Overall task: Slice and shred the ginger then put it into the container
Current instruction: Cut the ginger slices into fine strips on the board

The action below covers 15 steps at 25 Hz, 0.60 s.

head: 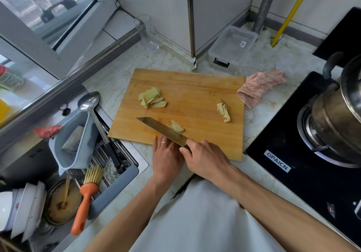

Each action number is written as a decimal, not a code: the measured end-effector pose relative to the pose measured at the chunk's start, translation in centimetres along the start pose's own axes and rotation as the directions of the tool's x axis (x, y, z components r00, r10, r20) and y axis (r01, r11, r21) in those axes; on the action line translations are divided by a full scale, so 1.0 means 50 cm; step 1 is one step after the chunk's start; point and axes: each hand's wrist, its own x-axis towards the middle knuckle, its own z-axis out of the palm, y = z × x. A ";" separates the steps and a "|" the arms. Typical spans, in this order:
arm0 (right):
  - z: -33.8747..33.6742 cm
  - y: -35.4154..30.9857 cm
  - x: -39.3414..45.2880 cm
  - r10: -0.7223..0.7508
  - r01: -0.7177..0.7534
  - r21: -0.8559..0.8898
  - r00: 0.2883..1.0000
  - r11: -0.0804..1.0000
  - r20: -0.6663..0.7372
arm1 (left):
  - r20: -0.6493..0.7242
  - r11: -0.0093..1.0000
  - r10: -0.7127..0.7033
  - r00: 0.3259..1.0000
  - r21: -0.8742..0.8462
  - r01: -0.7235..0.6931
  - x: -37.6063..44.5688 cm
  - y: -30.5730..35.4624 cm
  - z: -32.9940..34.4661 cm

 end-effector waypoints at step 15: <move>0.001 -0.015 -0.004 -0.004 0.005 0.013 1.000 1.000 -0.014 | 0.009 0.997 -0.059 0.998 -0.050 0.060 -0.001 0.000 0.008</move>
